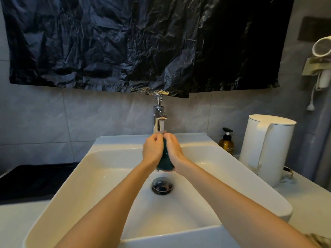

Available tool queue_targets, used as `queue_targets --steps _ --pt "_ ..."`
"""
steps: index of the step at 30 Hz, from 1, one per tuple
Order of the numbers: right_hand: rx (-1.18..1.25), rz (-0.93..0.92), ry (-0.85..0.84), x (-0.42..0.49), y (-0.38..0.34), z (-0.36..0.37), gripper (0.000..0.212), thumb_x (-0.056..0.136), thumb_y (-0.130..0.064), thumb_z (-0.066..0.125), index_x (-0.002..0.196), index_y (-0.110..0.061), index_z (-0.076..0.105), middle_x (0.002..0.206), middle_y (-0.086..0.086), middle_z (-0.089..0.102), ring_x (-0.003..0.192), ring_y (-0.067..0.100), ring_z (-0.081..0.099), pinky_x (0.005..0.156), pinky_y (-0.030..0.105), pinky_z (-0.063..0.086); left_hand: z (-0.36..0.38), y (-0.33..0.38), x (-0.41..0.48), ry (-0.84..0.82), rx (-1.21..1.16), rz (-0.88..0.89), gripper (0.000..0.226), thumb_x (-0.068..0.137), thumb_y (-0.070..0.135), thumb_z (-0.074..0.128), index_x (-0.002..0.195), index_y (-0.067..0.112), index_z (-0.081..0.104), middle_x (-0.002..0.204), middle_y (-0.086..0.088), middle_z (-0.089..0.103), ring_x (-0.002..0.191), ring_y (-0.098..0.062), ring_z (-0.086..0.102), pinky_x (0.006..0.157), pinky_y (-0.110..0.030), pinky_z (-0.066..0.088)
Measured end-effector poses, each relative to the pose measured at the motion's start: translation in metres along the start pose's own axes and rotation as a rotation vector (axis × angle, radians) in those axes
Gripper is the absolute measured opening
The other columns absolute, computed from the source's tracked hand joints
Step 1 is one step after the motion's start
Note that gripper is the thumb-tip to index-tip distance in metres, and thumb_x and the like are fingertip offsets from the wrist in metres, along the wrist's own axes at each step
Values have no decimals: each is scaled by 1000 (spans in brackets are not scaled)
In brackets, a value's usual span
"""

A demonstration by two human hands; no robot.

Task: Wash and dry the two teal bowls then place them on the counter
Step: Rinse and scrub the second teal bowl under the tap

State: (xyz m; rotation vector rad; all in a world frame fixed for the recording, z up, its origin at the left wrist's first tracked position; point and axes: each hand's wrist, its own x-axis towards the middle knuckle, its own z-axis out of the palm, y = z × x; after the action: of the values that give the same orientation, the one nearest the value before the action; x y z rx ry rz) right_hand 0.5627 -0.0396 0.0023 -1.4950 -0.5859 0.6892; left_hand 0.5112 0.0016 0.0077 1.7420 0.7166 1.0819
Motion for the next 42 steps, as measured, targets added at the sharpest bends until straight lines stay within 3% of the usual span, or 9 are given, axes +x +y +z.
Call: queue_targets --steps 3,9,17,20,24,30,35,39,42 --pt "-97 -134 2 1 3 6 38 89 -55 39 120 -35 48 114 5 60 102 23 57 92 42 49 -7 -3 1 15 -7 -35 33 101 27 34 109 20 65 103 -4 67 89 -16 60 73 -26 47" --pt "261 136 -55 8 -1 -2 50 72 -64 48 96 -23 66 102 6 71 94 21 65 73 33 53 6 -2 -21 -27 113 258 36 103 31 32 133 29 52 114 11 59 103 -8 55 87 -24 47" --pt "-214 -389 -146 0 6 -6 27 95 -40 43 121 -31 47 114 6 57 99 19 57 79 31 52 -16 9 4 -16 -200 -326 23 99 29 40 98 19 61 102 -10 64 94 -24 58 76 -33 47" --pt "-226 -456 -155 -3 8 -1 36 82 -47 44 115 -35 44 119 10 51 101 23 57 82 42 56 -19 16 1 -29 -344 -377 23 99 34 43 96 21 62 97 -10 62 94 -25 58 85 -38 50" --pt "-75 -347 -102 -6 7 0 41 86 -51 42 125 -37 40 122 8 52 107 24 56 87 47 54 -11 19 -3 13 -297 -208 29 101 37 38 102 24 63 99 -5 62 91 -18 57 79 -30 50" --pt "294 282 -263 -20 -13 -9 56 83 -72 43 102 -24 64 101 7 62 99 22 56 91 40 44 -5 13 -14 -48 -259 -26 26 101 38 37 95 31 61 91 3 63 83 -10 61 62 -20 47" --pt "287 275 -224 -18 -9 -9 48 85 -62 46 95 -18 62 93 9 61 89 20 57 85 36 47 -3 -3 -17 -71 -56 125 29 102 33 35 112 20 59 101 -2 63 89 -12 61 65 -13 48" --pt "-26 -59 -42 0 5 5 42 87 -54 39 118 -28 49 108 8 60 95 21 58 81 35 51 -4 0 3 55 -134 -129 34 101 24 35 116 13 64 107 -8 66 94 -20 60 74 -24 49" --pt "6 -71 -26 6 10 15 49 79 -64 41 116 -33 52 109 5 63 98 22 60 88 39 50 -4 -1 -2 55 6 -15 33 102 25 35 109 15 66 100 -6 67 89 -18 61 69 -23 45"
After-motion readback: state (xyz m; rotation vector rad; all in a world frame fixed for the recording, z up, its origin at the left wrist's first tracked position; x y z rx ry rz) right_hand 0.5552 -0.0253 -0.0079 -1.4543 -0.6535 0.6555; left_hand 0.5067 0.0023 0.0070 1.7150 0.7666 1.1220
